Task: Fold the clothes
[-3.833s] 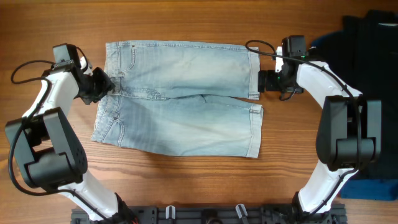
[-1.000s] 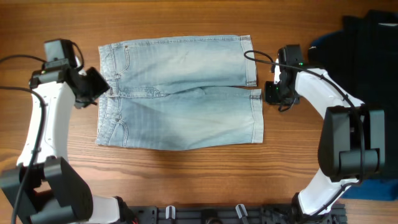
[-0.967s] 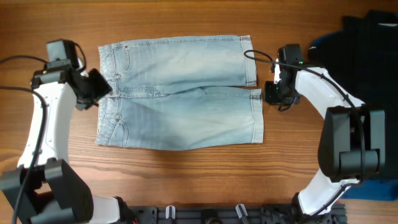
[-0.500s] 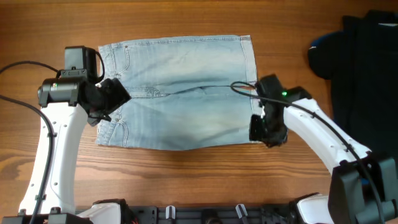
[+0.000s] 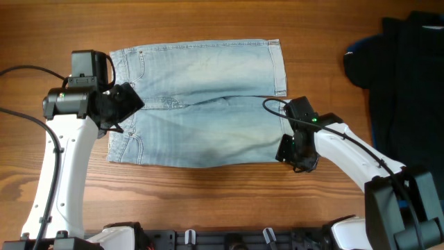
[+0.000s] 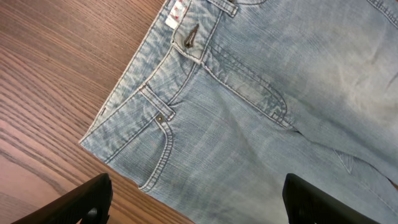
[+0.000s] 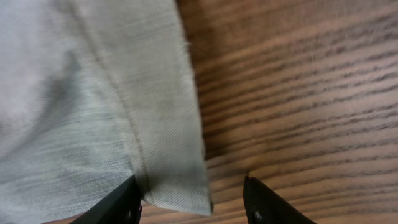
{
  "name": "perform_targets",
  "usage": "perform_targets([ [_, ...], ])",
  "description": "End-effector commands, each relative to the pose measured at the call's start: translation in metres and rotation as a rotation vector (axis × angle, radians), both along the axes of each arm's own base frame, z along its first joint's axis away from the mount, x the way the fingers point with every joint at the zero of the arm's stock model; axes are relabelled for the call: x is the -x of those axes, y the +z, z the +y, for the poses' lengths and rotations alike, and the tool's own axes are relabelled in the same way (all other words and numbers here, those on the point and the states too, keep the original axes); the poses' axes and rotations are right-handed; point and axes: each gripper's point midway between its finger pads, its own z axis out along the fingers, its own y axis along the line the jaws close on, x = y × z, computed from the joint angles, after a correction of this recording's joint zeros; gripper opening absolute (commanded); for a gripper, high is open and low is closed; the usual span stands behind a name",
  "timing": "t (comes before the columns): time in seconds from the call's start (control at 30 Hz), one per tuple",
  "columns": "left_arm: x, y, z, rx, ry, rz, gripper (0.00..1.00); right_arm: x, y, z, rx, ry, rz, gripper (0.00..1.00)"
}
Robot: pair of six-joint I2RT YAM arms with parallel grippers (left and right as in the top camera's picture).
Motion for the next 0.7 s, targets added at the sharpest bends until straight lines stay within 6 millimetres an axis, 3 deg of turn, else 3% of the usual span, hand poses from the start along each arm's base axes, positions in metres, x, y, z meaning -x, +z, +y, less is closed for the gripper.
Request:
perform_targets([
  [0.0, 0.003, -0.006, 0.001, -0.013, 0.01, 0.018, 0.88, 0.0, -0.008, -0.005, 0.021, -0.024, -0.014, 0.53],
  [0.1, 0.003, -0.006, 0.002, -0.015, 0.01, 0.017, 0.87, -0.009, -0.008, -0.003, 0.018, -0.022, -0.051, 0.49],
  [0.23, 0.006, -0.007, 0.005, -0.034, 0.017, 0.03, 0.69, -0.01, -0.008, -0.005, 0.028, -0.019, -0.059, 0.15],
  [0.27, 0.011, -0.009, 0.005, -0.034, 0.017, 0.051, 0.69, -0.01, -0.008, -0.005, 0.029, -0.014, -0.056, 0.05],
  [0.33, 0.026, -0.012, 0.005, -0.03, 0.022, 0.112, 0.72, -0.009, -0.008, -0.005, 0.03, -0.014, -0.053, 0.04],
  [0.5, 0.046, -0.036, 0.01, 0.033, 0.283, 0.18, 0.88, -0.011, -0.008, -0.007, 0.039, -0.013, -0.062, 0.04],
  [0.67, 0.057, -0.061, 0.043, 0.084, 0.458, 0.193, 0.94, -0.012, -0.008, -0.006, 0.037, 0.012, -0.069, 0.04],
])
